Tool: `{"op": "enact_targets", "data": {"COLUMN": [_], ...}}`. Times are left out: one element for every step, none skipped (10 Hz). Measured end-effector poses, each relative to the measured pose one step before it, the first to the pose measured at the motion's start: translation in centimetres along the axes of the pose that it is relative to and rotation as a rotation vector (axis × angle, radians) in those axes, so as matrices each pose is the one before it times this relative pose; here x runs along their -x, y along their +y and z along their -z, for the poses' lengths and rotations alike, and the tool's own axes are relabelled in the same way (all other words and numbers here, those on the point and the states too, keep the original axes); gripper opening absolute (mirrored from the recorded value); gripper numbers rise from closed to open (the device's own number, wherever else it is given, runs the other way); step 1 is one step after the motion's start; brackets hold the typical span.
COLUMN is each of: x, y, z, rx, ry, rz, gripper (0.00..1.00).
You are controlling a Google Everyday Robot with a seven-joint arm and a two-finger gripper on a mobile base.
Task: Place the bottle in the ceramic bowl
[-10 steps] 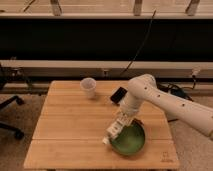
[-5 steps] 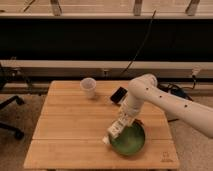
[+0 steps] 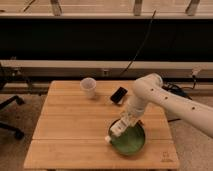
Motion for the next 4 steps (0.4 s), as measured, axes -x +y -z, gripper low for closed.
{"op": "enact_targets", "data": {"x": [-0.193, -0.166, -0.117, -0.201], "y": [0.300, 0.255, 0.119, 0.002], "z": [0.399, 0.289, 0.161, 0.034], "rx": [-0.00188, -0.00303, -0.00244, -0.00240], "ry": [0.00806, 0.00874, 0.00685, -0.00232], "rz": [-0.01019, -0.01096, -0.00706, -0.00051], "gripper": [0.80, 0.80, 0.80, 0.79]}}
